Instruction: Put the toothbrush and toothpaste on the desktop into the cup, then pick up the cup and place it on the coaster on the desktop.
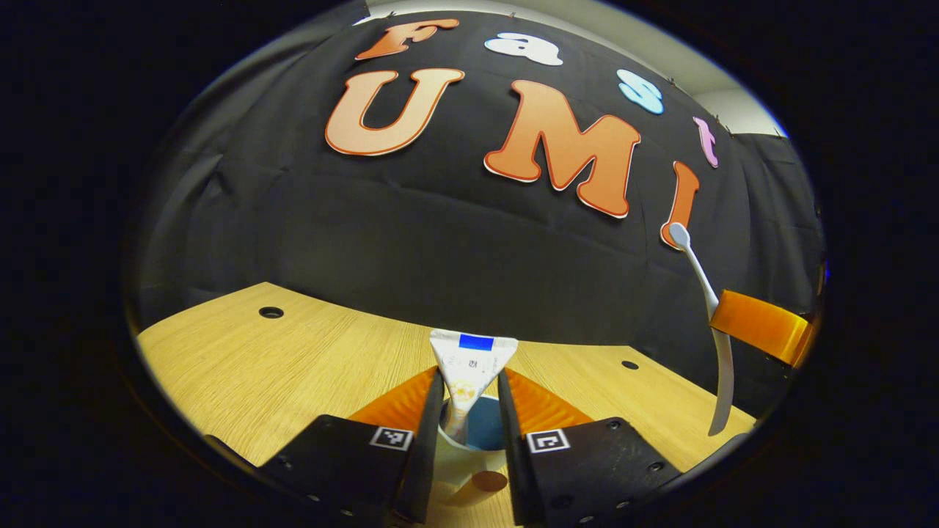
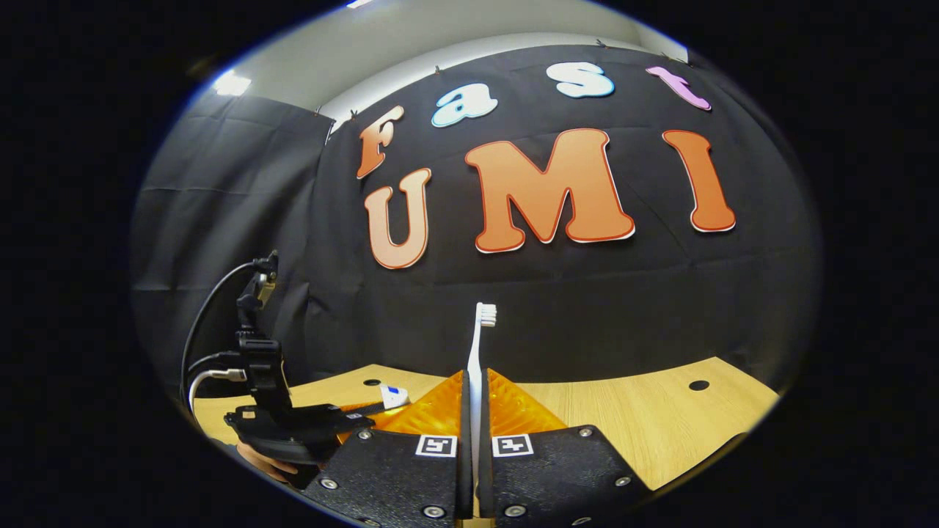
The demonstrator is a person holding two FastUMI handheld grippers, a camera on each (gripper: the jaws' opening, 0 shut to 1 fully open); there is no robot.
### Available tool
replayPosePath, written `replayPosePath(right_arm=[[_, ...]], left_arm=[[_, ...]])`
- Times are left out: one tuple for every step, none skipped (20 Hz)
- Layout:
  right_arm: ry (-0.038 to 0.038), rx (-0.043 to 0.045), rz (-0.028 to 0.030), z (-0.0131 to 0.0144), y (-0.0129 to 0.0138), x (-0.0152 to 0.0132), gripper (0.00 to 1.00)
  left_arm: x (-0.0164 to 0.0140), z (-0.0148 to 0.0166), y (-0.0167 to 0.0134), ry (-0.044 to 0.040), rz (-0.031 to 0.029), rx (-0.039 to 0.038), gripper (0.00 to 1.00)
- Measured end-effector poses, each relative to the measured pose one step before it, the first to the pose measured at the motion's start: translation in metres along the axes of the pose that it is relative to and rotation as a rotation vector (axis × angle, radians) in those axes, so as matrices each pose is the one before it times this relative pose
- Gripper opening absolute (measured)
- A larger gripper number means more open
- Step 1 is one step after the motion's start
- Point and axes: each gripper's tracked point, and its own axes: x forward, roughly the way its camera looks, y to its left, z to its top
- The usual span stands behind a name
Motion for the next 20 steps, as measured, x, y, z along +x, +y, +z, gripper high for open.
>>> replayPosePath(right_arm=[[-0.01116,0.01624,0.00329,0.00116,0.00164,0.00285,0.04],[-0.00903,0.01904,0.00235,0.00076,0.00250,0.00444,0.04],[-0.00816,0.01717,0.00423,0.00035,0.00286,0.00251,0.04],[-0.01065,0.01349,-0.00025,0.00153,0.00084,0.00279,0.04],[-0.00936,0.00854,0.00189,0.00095,0.00171,0.00318,0.03],[-0.01105,0.00615,-0.00038,0.00088,-0.00002,0.00262,0.03],[-0.00484,0.00006,0.00513,-0.00031,0.00173,0.00161,0.03],[-0.00716,-0.00222,0.00530,-0.00087,0.00124,0.00047,0.04],[-0.01476,0.00591,-0.00396,0.00195,-0.00132,0.00108,0.04],[-0.00948,0.01026,0.00704,0.00014,0.00160,0.00289,0.04],[-0.01365,0.01039,0.01008,0.00115,0.00447,0.00158,0.04],[-0.01509,0.00713,0.00391,0.00223,0.00235,0.00306,0.03],[-0.01157,0.00175,0.00424,0.00035,0.00096,0.00264,0.03],[-0.00892,-0.00885,0.00730,-0.00154,0.00216,0.00187,0.03],[-0.00366,-0.01562,-0.00257,-0.00201,-0.00042,0.00235,0.03],[-0.00185,-0.00935,-0.00560,-0.00215,-0.00172,0.00103,0.03],[-0.00368,0.00562,0.00176,-0.00118,0.00227,0.00202,0.03],[-0.00543,0.01298,0.00766,-0.00121,0.00198,0.00279,0.04],[-0.00667,0.01105,0.00557,-0.00242,0.00079,0.00424,0.04],[-0.00178,0.00127,-0.00314,-0.00266,-0.00045,0.00486,0.04]], left_arm=[[-0.00458,0.00353,0.00000,-0.01127,-0.00399,0.00385,0.51],[-0.00132,0.00436,0.00054,-0.02041,0.00142,0.00704,0.51],[-0.00356,0.00759,0.00001,-0.02154,-0.00079,0.00788,0.53],[-0.00508,0.00664,-0.00002,-0.01609,-0.00346,0.00677,0.57],[-0.00366,0.00629,0.00071,-0.01543,0.00108,0.00582,0.64],[-0.00445,0.00364,0.00160,-0.01170,0.00276,0.00439,0.67],[-0.00432,0.00523,0.00226,-0.01114,0.00392,0.00115,0.76],[-0.00473,-0.00044,0.00187,0.00102,0.00018,-0.00433,0.77],[-0.00468,-0.00104,0.00207,0.00351,-0.00034,-0.00372,0.77],[-0.00279,-0.00091,0.00311,-0.00254,0.00464,-0.00407,0.77],[-0.00444,0.00120,0.00520,-0.00737,0.00444,-0.00101,0.77],[-0.00278,0.00049,0.00484,-0.00241,0.00933,0.00424,0.80],[-0.00346,-0.00592,0.00392,0.00959,-0.00351,0.01092,0.86],[-0.00287,-0.00467,0.00164,0.00742,-0.01057,0.01716,0.86],[-0.00152,-0.00314,0.00767,0.00245,0.00736,0.02130,0.86],[-0.00198,-0.00176,0.00896,0.00199,0.01584,0.00964,0.86],[-0.00139,-0.00316,0.00608,0.00505,0.00751,-0.00613,0.86],[-0.00228,-0.00298,0.00424,0.00548,-0.00050,-0.01287,0.86],[-0.00330,-0.00222,0.00410,0.00274,0.00124,-0.00790,0.86],[-0.00262,-0.00118,0.00356,0.00020,-0.00232,-0.00216,0.86]])
